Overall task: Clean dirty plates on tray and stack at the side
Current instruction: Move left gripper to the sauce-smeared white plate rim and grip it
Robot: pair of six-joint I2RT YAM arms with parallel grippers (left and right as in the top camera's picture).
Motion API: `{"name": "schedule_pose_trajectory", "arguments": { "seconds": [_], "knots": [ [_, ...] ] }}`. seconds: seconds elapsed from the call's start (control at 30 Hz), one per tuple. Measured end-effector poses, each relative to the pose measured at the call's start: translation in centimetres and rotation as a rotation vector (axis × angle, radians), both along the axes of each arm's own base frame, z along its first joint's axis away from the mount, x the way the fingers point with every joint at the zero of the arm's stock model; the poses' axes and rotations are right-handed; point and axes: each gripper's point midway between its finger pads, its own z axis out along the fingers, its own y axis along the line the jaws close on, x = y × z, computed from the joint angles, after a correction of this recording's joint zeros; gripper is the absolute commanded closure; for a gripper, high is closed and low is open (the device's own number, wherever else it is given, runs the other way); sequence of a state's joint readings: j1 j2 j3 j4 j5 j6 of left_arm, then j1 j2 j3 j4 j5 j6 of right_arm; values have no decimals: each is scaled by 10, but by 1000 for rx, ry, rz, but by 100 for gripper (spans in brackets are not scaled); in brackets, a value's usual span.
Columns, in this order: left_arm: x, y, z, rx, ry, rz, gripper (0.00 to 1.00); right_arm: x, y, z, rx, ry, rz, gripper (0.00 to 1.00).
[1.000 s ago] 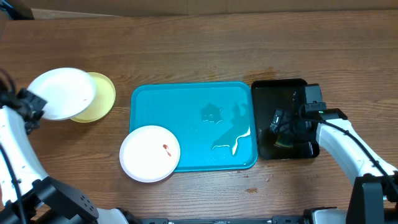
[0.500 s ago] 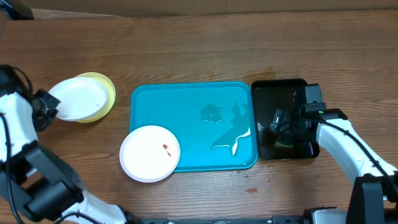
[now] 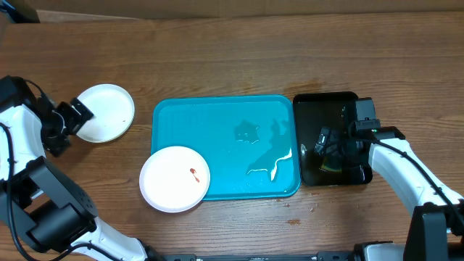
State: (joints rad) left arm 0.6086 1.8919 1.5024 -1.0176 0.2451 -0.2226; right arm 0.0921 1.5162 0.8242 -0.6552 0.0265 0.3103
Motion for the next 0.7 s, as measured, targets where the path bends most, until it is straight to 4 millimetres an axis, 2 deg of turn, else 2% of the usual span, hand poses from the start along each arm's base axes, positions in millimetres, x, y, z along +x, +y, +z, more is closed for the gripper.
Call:
{"name": "schedule_pose_trajectory", "arguments": {
  "seconds": [0.07,0.2,0.3,0.43,0.5,0.57,0.7],
  "knots": [
    [-10,-20,10,-53,26,-36,2,0,0,0,0,0,0,0],
    [-41,-69,50,-96,84,-120,2,0,0,0,0,-1,0,0],
    [-59,-103,83,-62,75,-205,2,0,0,0,0,0,0,0],
    [-82,-139,108,22,87,-311,1,0,0,0,1,0,0,0],
    [-93,-149,107,49,109,-341,1,0,0,0,0,-1,0,0],
    [-104,-156,98,62,148,-355,0,0,0,0,0,-1,1,0],
    [-130,-162,64,52,277,-343,1,0,0,0,0,0,0,0]
  ]
}}
